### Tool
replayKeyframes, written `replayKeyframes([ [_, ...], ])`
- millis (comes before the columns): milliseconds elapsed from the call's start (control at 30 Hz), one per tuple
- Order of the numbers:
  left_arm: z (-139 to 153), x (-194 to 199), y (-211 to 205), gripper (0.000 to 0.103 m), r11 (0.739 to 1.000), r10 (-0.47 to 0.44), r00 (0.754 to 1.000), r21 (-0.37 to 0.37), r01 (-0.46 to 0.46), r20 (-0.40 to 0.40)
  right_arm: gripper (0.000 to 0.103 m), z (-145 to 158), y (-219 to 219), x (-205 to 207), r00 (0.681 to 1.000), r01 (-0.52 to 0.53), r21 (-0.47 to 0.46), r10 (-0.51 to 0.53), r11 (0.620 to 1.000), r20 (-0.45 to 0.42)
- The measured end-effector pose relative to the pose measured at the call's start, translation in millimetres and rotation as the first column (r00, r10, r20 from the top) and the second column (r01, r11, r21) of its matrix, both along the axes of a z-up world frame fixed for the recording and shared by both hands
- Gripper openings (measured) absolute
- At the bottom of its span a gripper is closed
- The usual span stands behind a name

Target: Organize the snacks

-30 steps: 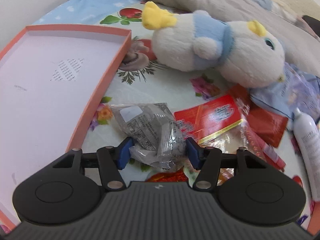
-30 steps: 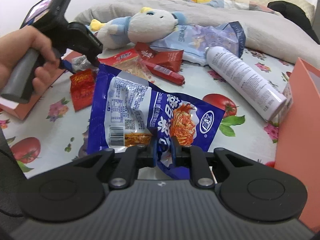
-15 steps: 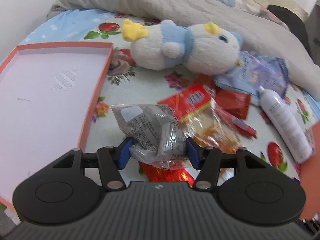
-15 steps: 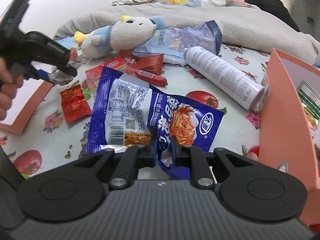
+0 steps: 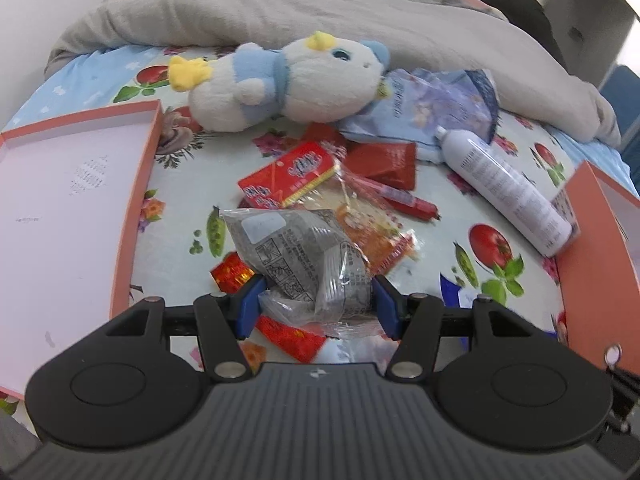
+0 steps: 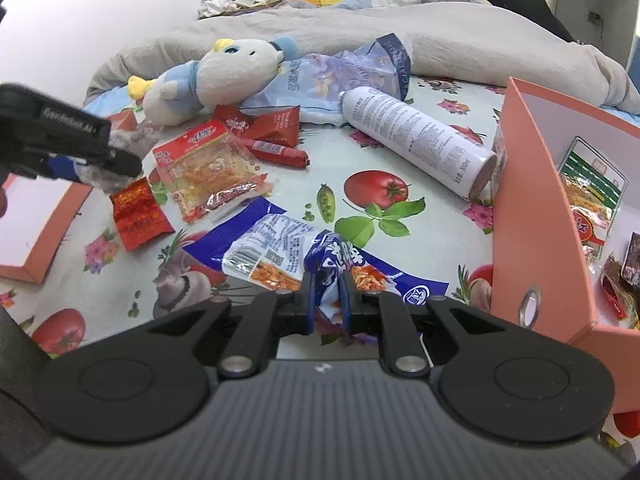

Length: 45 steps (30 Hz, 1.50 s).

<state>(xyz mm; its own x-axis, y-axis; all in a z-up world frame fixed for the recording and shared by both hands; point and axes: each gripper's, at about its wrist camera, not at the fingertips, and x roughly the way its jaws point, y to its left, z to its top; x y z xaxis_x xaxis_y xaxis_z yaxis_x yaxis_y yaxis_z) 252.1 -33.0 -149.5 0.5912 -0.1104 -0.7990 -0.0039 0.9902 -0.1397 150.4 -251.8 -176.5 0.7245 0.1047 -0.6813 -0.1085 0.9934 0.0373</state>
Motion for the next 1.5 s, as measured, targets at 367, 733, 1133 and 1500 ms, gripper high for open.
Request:
replayKeyframes([
  [367, -2.6, -22.3, -33.2, 0.063, 0.993, -0.116, 0.993, 0.003, 0.116, -0.019, 0.012, 2.5, -14.9, -10.9, 0.998, 0.06, 0.051, -0.06, 0.997, 0.006],
  [733, 21.6, -14.9, -48.5, 0.041, 0.984, -0.176, 0.984, -0.023, 0.176, 0.006, 0.011, 33.0, -20.0, -9.5, 0.997, 0.052, 0.051, -0.055, 0.997, 0.056],
  [1133, 4.3, -17.2, -42.7, 0.031, 0.981, -0.19, 0.981, -0.049, 0.188, -0.045, 0.011, 25.9, -23.2, -10.5, 0.998, 0.044, 0.047, -0.046, 0.998, 0.037],
  [1500, -14.9, -40.3, -44.8, 0.067, 0.938, -0.346, 0.936, -0.014, 0.346, -0.072, 0.011, -1.1, -25.2, -14.5, 0.998, 0.054, 0.041, -0.053, 0.998, -0.025],
])
